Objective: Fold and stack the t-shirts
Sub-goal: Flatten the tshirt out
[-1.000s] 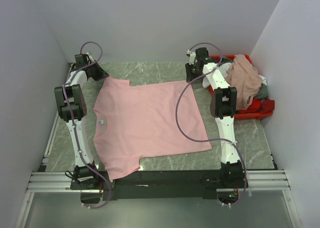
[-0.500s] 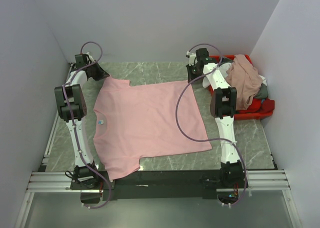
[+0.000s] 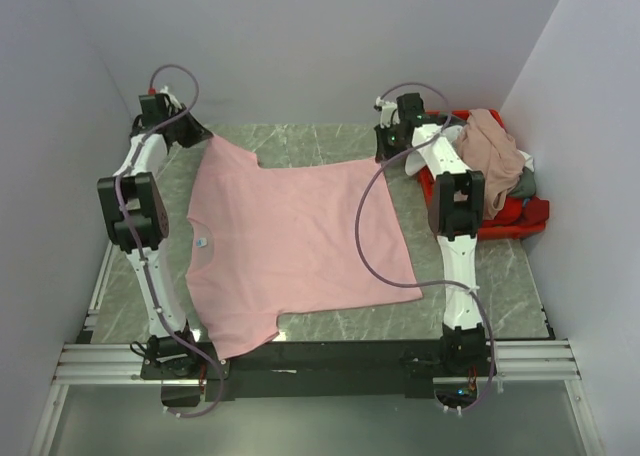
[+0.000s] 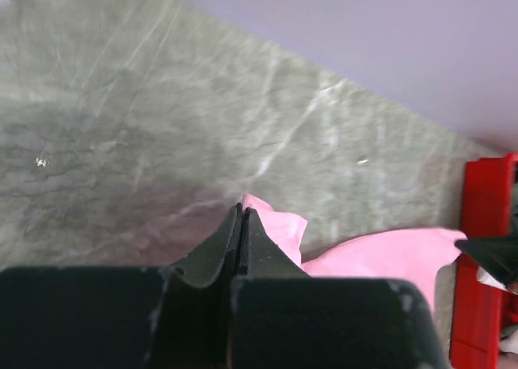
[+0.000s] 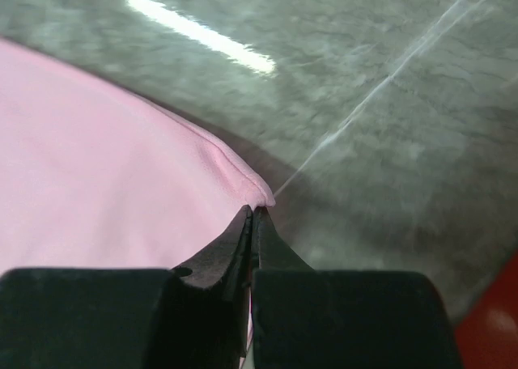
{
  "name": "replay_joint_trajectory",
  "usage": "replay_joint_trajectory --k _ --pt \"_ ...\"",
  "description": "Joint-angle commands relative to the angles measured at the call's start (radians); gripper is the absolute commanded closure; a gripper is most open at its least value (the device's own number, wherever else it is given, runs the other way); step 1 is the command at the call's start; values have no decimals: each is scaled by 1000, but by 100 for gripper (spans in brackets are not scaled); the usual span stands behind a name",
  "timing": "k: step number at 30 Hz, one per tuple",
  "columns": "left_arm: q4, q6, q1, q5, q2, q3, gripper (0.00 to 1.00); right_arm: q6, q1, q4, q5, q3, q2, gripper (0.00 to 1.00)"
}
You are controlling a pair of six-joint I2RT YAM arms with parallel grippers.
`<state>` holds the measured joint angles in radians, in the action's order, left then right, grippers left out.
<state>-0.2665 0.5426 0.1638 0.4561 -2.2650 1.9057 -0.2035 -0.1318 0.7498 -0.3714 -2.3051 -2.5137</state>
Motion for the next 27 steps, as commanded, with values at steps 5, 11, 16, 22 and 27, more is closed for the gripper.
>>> replay_joint_trajectory --k 5,11,16,22,27 --pt "121 -21 -1 -51 376 -140 100 -45 -25 -52 -95 133 481 100" --pt "182 10 -1 -73 674 -286 100 -105 -40 28 -95 139 769 100" --pt "217 63 -1 -125 931 -298 100 -148 -61 161 -61 -2 915 100" --pt "237 115 -3 -162 1152 -212 100 -146 -94 131 8 -22 1130 100" --pt "250 126 -1 -186 1285 -157 100 -105 -94 85 26 -14 1259 100"
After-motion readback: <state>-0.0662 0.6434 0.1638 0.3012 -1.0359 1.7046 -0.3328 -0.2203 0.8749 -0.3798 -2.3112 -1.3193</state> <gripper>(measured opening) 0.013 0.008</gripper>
